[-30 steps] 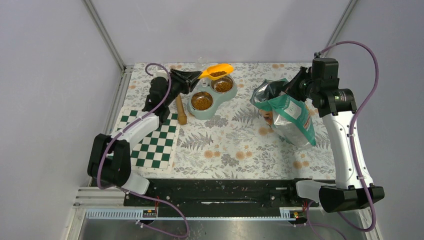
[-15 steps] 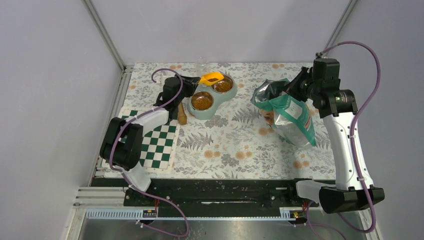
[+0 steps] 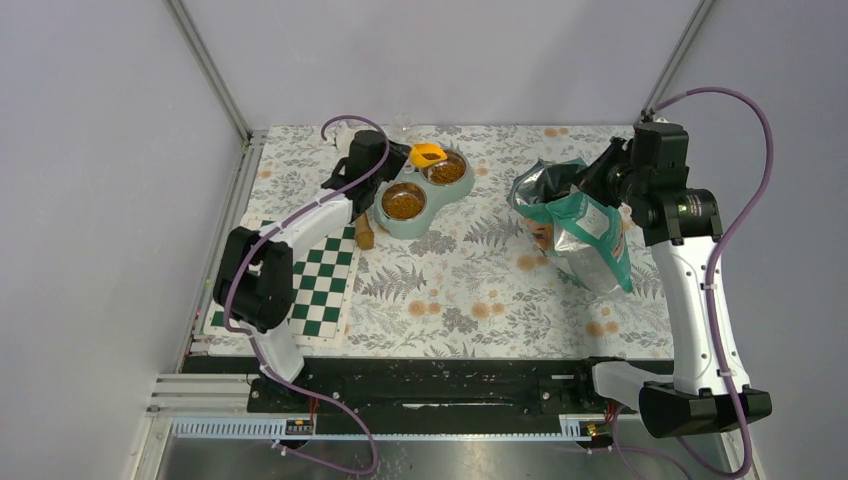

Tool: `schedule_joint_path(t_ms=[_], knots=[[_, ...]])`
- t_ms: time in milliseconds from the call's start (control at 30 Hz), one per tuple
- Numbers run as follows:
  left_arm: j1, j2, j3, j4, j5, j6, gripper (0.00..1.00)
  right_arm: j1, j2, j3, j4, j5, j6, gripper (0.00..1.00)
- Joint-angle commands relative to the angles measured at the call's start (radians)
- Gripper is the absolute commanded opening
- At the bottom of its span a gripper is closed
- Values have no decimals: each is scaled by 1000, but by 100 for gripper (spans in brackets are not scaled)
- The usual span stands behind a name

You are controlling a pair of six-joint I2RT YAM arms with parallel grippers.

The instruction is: Serve the pet food

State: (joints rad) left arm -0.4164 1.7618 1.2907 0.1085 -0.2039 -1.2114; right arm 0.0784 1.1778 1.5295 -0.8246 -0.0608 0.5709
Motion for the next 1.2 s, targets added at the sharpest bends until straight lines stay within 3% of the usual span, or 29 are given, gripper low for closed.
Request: schedule_joint_path(t_ms=[0,233,567,667,867,1067,1167], knots=[[-19,27,112,-104,-140,68,0,-10,-42,1,38,30,-18,0],[-93,93,270,-231,-274,233,0,-11,-57,-5,33,36,-22,0],[-176,166,408,-279,-452,495,0,-12,-69,-14,32,33,-24,0],[-194,140,418,-278,-444,537,0,-12,-66,-12,33,29,-26,0],[-205,24,435,-279,-251,608,0,-13,-54,-2,32,-1,-33,0],[-203,-152,387,-303,72,659,0,-12,-40,18,30,-39,-51,0],[-203,-252,316,-183,298,699,0,-12,-36,21,34,-59,-56,0]])
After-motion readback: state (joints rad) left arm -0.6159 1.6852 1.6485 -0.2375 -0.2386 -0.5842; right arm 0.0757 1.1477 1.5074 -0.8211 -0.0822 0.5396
